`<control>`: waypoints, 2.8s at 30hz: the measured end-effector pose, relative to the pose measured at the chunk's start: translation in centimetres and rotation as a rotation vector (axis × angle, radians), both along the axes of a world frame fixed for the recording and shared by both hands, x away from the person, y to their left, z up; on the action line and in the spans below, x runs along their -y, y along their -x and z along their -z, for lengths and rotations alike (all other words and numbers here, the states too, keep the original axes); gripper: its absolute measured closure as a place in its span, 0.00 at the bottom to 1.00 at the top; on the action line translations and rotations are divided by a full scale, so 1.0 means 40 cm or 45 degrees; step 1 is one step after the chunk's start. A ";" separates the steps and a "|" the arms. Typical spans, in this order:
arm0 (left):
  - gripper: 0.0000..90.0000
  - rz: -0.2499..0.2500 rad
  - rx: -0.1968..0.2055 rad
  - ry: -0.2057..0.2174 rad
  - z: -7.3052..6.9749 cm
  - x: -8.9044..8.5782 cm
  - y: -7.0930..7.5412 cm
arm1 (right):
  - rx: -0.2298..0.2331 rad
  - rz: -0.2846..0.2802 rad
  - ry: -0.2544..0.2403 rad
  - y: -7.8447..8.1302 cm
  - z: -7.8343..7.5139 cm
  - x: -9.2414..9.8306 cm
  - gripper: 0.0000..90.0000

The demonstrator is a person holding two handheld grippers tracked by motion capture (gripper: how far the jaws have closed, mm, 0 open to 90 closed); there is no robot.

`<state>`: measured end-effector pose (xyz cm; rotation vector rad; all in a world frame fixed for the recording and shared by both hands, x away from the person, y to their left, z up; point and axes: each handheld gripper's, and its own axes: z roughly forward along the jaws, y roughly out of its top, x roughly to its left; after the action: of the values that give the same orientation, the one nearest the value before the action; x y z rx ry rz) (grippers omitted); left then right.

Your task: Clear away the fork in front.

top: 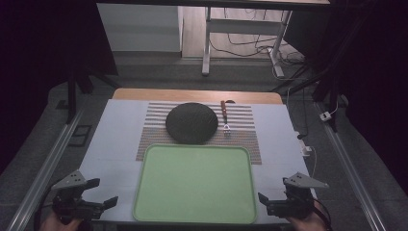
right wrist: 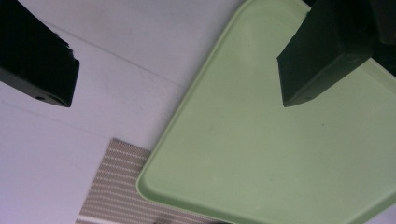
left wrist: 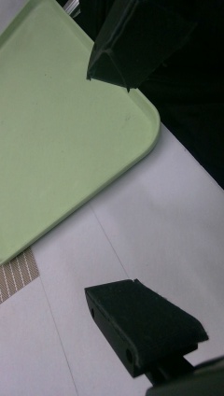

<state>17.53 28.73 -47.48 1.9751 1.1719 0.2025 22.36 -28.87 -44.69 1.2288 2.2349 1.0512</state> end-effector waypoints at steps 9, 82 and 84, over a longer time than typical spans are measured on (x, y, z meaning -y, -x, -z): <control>0.02 -0.003 -0.001 -0.004 0.000 0.001 -0.001 | 0.014 -0.035 0.018 -0.013 -0.001 -0.004 0.00; 0.00 -0.034 0.009 -0.008 -0.001 -0.002 -0.001 | 0.026 -0.139 0.395 -0.411 0.056 -0.216 0.00; 0.00 -0.039 0.017 -0.012 -0.002 -0.004 -0.001 | 0.035 -0.137 0.418 -0.426 0.057 -0.224 0.00</control>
<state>17.56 28.90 -47.41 1.9623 1.1956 0.2370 39.38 -19.91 -46.98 0.9586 2.3567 0.6941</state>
